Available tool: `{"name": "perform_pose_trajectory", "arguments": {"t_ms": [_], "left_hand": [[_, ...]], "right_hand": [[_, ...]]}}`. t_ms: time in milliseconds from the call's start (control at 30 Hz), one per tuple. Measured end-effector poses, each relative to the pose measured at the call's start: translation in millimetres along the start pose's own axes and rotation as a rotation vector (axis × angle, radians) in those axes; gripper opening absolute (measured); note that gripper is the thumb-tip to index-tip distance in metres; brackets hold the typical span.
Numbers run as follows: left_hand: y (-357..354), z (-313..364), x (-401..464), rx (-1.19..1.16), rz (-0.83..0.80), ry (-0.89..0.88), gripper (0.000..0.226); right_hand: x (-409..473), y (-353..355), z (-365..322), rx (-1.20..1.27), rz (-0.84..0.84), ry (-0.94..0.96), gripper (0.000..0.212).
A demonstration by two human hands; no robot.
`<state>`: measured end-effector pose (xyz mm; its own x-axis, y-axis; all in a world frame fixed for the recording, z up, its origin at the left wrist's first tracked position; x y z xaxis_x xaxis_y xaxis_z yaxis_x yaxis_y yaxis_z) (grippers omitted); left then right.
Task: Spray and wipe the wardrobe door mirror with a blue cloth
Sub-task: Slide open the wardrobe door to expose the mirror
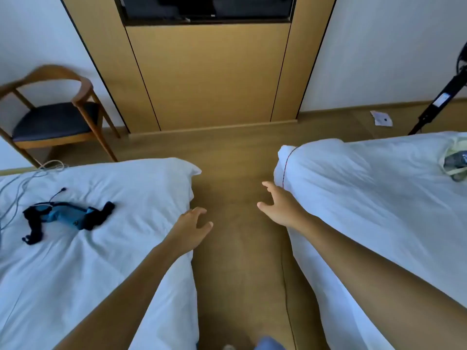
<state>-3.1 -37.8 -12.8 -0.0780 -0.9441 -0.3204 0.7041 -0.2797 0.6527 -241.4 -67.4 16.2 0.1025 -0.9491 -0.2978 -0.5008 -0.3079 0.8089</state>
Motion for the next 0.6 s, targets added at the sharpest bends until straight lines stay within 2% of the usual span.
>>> {"name": "perform_pose_trajectory", "arguments": {"t_ms": [333,600], "left_hand": [[12.0,-1.2,62.5,0.034,-0.035,0.032,0.049],[44.3,40.9,196.7,0.033,-0.019,0.041,0.048]], "right_hand": [[59.7,-5.9,22.6,0.028,-0.044,-0.039,0.061],[188.3,37.0,35.9,0.069,-0.060,-0.056,0.060]]}}
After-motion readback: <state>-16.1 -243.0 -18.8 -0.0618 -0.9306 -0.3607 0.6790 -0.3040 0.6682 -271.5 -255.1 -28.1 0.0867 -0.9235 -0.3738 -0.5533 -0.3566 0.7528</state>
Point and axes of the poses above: each hand's wrist, its own x-axis towards the middle knuckle, its own y-axis out of the back of the hand, z = x × y, the point moved 4 cm from there along x, towards the middle knuckle, and after that the axes turned 8 degrees about -x, right-handed, at the moved point
